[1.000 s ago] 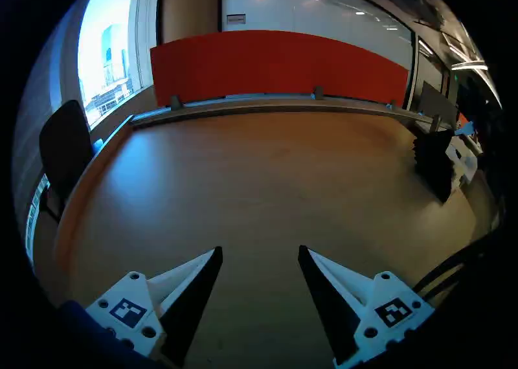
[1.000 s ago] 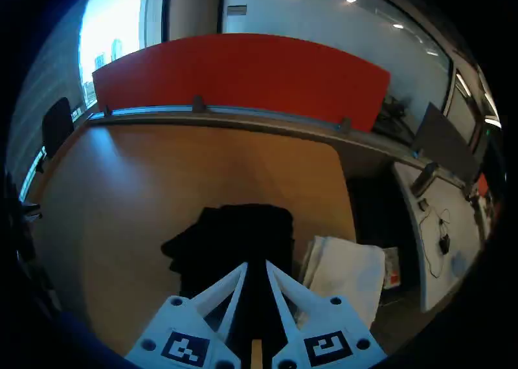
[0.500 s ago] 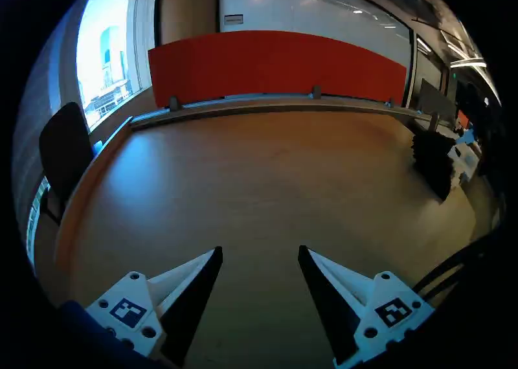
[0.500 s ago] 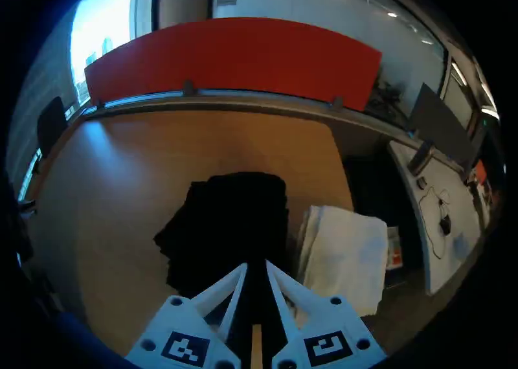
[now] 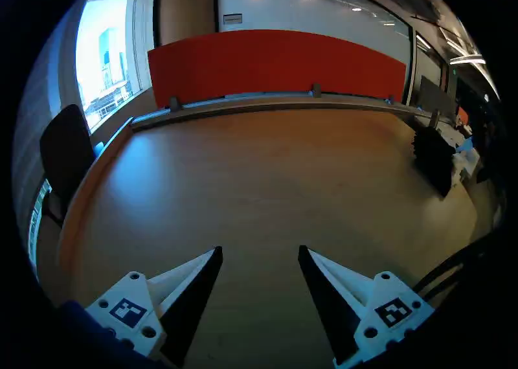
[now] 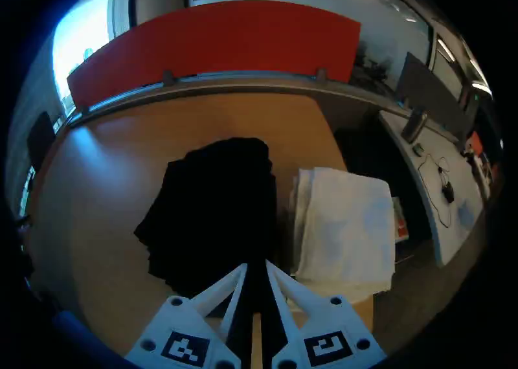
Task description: Fold towel
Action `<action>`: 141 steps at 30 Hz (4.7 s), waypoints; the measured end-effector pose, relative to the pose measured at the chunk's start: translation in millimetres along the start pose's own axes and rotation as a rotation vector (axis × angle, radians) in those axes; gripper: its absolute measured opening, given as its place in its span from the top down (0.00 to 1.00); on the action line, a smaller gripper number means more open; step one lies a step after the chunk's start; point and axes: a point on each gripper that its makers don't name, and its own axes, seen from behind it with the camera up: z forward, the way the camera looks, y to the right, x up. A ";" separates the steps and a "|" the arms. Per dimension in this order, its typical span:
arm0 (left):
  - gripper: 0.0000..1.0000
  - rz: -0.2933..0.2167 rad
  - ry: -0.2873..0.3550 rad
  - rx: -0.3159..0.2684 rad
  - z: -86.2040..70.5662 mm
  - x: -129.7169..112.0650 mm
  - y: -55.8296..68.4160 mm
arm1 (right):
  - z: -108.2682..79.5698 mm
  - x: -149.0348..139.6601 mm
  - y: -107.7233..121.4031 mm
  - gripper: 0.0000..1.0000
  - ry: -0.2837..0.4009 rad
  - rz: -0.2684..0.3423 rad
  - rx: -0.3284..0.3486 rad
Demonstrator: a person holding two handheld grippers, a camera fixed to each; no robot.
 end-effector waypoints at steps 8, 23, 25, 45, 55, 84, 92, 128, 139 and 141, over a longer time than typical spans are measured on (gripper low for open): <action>0.14 0.005 -0.001 0.001 -1.9 -0.2 0.8 | 11.5 -8.9 5.3 0.95 -0.016 0.039 -0.029; 0.14 0.014 -0.003 0.000 -2.8 0.1 2.1 | 21.6 -24.1 8.5 0.95 -0.044 0.076 -0.048; 0.14 0.014 -0.004 0.000 -2.9 0.1 1.8 | 21.7 -23.9 8.9 0.95 -0.043 0.079 -0.049; 0.14 0.008 0.000 -0.002 -1.9 1.0 1.6 | 3.9 -15.1 6.2 0.73 0.018 0.068 -0.066; 0.14 0.009 0.007 -0.007 -1.1 4.0 4.4 | -3.7 -14.4 11.7 0.17 0.038 0.062 -0.095; 0.14 0.009 0.039 -0.016 -4.4 14.6 6.0 | -52.2 36.1 -11.9 0.00 0.368 0.131 -0.110; 0.14 0.011 0.041 -0.018 -5.8 16.7 6.0 | -82.5 71.1 -20.1 0.00 0.579 0.148 -0.152; 0.14 -0.030 0.215 0.046 -5.1 80.2 -17.6 | -144.7 141.7 -96.2 0.00 0.856 0.079 -0.154; 0.14 -0.060 0.347 0.091 -16.5 131.4 -41.1 | -152.6 163.5 -146.9 0.00 0.872 0.033 -0.111; 0.14 -0.066 0.370 0.098 -18.4 139.5 -44.6 | -152.8 166.3 -157.1 0.00 0.871 0.029 -0.102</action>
